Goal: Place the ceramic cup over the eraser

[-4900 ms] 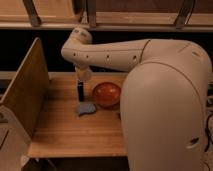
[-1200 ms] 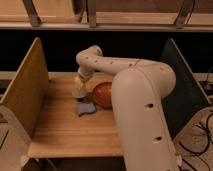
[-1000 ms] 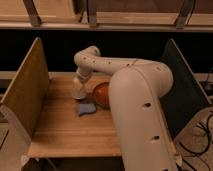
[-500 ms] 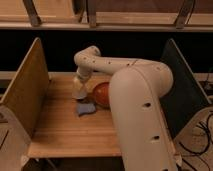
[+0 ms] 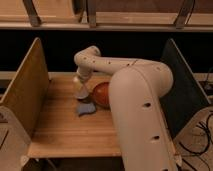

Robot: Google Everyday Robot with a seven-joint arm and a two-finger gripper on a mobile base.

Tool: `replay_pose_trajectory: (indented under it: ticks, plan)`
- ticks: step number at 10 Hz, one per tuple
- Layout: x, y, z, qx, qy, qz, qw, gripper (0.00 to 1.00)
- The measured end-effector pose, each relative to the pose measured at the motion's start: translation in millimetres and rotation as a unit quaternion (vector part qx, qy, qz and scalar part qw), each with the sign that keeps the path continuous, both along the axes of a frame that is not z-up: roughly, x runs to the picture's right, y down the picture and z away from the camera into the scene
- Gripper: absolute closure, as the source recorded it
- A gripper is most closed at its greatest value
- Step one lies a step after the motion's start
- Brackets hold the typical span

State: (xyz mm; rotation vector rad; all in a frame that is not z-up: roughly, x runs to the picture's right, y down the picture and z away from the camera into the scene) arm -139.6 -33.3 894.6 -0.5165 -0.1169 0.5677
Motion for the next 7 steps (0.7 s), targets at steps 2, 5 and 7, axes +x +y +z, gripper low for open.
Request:
replay_pose_trajectory:
  ticks: [2,5,7]
  plan:
    - [0.4,-0.1,0.1,0.000,0.000,0.000,1.0000,0.20]
    - [0.4,0.1,0.2,0.000,0.000,0.000,1.0000,0.20]
    - [0.5,0.0,0.2,0.000,0.000,0.000,1.0000,0.20]
